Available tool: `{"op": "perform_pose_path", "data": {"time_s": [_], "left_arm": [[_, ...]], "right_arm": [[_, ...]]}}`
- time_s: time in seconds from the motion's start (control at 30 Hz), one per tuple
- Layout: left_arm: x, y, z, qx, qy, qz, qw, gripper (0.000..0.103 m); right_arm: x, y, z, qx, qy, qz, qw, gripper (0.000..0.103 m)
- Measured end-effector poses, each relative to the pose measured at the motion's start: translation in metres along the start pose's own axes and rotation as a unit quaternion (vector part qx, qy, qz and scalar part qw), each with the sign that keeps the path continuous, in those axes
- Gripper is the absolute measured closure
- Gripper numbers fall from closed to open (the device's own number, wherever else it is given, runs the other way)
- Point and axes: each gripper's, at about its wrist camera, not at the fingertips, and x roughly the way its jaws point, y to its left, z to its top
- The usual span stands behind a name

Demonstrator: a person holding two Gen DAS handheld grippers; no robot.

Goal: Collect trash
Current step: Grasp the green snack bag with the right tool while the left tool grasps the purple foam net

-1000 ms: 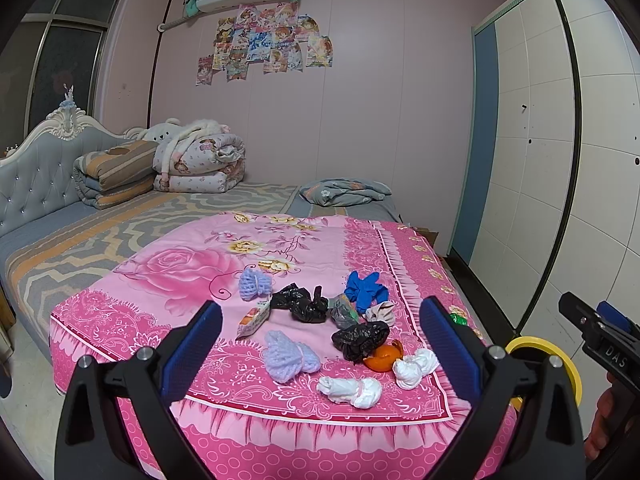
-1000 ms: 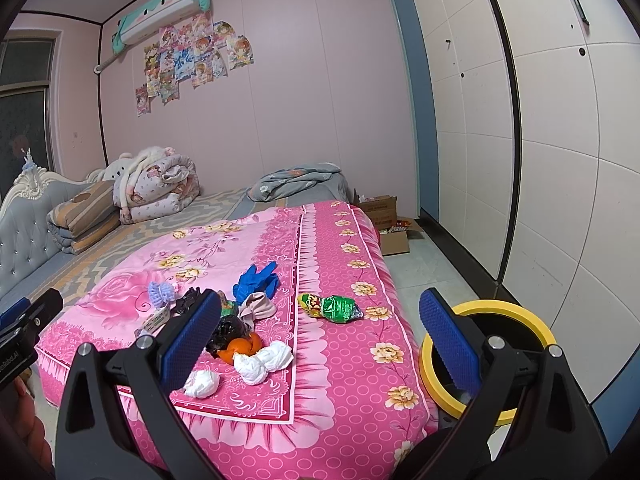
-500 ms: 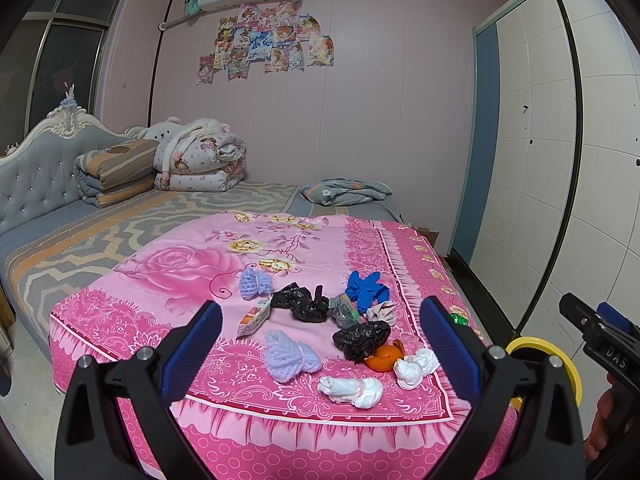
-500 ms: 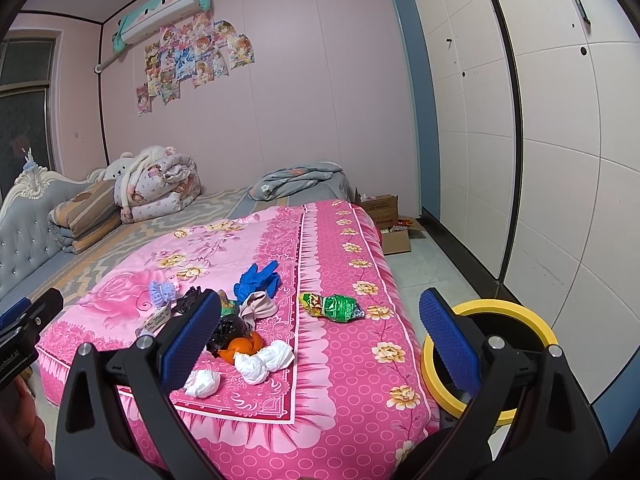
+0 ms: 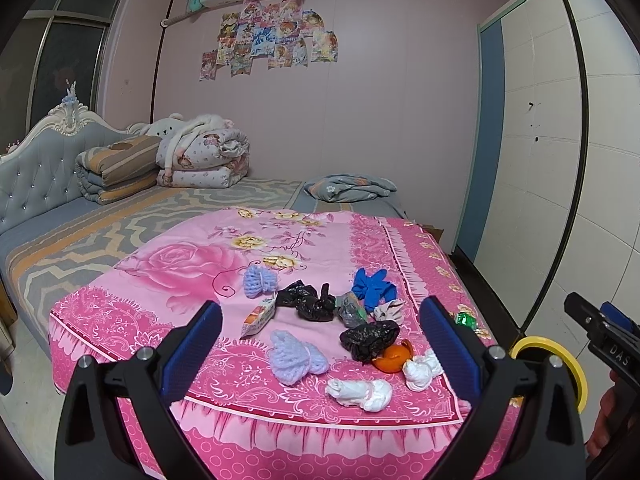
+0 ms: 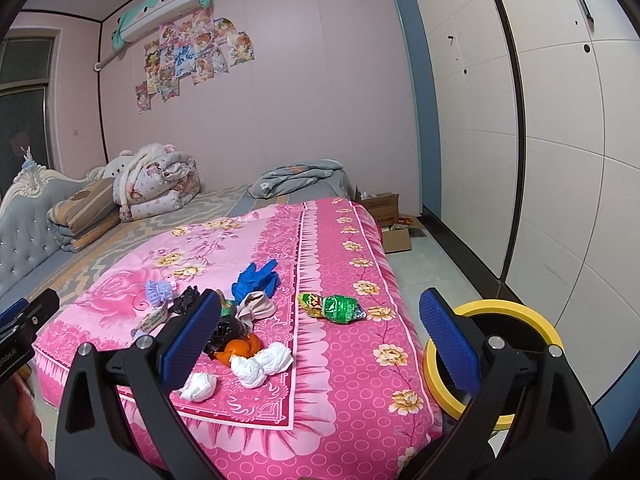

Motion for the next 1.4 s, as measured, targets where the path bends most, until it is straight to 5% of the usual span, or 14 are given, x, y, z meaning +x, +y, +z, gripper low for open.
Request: {"op": "perform_pose_path", "data": {"time_s": [0.43, 0.73, 0.97, 1.4], "left_arm": [[0.029, 0.014, 0.001, 0.006, 0.018, 0.015, 0.9997, 0.008], [0.081, 0.066, -0.009, -0.012, 0.109, -0.029, 0.9935, 0.008], [0.119, 0.113, -0.019, -0.039, 0.139, 0.002, 0.9895, 0.008], [0.267, 0.131, 0.018, -0.058, 0.208, 0.0, 0.9765, 0.008]], "right_arm": [[0.025, -0.013, 0.009, 0.007, -0.005, -0.007, 1.0, 0.008], [0.078, -0.018, 0.024, -0.018, 0.014, -0.01, 1.0, 0.008], [0.132, -0.008, 0.019, -0.056, 0.057, -0.001, 0.997, 0.008], [0.248, -0.003, -0.003, -0.102, 0.153, 0.012, 0.983, 0.008]]}}
